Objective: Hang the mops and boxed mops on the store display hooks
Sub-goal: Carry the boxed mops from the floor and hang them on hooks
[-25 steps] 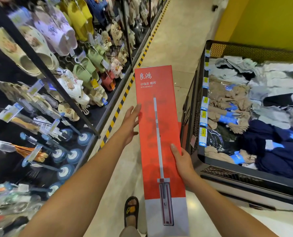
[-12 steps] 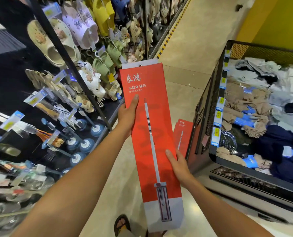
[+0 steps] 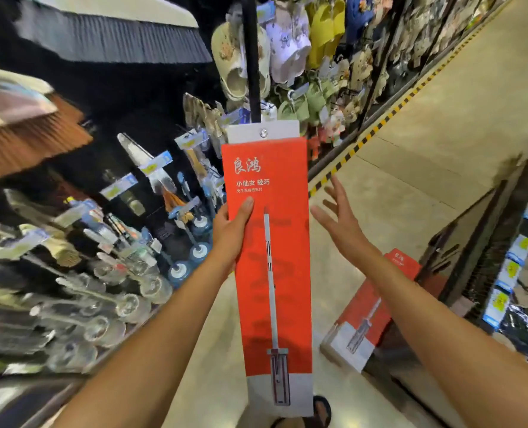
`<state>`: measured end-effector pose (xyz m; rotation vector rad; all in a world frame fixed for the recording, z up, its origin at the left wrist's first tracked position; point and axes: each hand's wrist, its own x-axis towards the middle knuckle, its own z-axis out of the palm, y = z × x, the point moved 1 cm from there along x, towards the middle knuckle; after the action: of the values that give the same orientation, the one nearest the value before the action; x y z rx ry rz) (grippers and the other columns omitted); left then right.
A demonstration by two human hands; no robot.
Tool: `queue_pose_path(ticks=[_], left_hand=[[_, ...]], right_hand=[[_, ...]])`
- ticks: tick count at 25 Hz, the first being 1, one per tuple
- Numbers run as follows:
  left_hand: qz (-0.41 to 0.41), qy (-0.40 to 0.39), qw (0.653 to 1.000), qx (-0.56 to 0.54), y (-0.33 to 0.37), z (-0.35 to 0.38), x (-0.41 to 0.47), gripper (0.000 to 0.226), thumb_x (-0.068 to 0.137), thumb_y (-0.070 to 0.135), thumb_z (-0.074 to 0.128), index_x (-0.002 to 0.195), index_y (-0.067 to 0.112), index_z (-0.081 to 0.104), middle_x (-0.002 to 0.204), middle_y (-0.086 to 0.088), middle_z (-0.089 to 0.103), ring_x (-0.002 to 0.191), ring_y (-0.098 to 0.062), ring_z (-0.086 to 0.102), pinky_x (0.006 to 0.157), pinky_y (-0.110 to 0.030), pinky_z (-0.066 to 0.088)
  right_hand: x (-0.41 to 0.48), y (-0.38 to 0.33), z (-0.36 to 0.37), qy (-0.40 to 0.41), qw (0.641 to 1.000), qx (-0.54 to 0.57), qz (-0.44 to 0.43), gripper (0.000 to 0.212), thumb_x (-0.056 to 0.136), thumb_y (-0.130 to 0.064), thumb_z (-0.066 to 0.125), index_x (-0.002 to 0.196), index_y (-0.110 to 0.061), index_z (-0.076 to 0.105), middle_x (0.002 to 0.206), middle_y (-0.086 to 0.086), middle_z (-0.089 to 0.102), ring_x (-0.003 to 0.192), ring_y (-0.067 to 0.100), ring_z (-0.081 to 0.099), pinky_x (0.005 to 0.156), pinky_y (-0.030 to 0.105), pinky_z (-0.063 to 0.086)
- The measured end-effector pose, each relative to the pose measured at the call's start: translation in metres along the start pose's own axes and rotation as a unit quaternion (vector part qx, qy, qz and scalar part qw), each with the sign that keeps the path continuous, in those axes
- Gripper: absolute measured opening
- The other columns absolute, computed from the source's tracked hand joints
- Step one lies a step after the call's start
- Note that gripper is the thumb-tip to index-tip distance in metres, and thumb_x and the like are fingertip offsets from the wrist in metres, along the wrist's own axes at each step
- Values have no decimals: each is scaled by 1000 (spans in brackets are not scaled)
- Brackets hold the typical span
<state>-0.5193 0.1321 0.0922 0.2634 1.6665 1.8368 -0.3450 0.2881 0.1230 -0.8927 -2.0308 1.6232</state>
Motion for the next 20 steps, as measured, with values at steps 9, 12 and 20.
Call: queue_pose_path(ticks=[9, 12, 20], left_hand=[[65, 156, 985, -37, 40, -266, -106, 63, 74, 56, 87, 121, 19, 69, 113, -8, 80, 101, -31, 78, 95, -57, 60], [99, 202, 974, -26, 50, -368, -160, 58, 70, 59, 82, 117, 27, 70, 113, -4, 79, 104, -29, 77, 96, -53, 60], [154, 410, 899, -6, 55, -578, -333, 65, 66, 62, 79, 121, 29, 66, 110, 8, 79, 102, -13, 76, 83, -29, 62]], right_hand=[[-20, -165, 284, -213, 959, 44, -180, 102, 96, -30, 71, 166, -22, -3, 143, -35, 30, 113, -35, 46, 90, 1, 45], [-64, -184, 388, -258, 945, 44, -195, 112, 86, -42, 77, 166, -33, 0, 148, -22, 47, 121, -14, 59, 91, 10, 52], [-209, -235, 632, -412, 872, 58, -257, 114, 80, -43, 79, 166, -21, 7, 144, -18, 52, 122, -13, 59, 101, 13, 50]])
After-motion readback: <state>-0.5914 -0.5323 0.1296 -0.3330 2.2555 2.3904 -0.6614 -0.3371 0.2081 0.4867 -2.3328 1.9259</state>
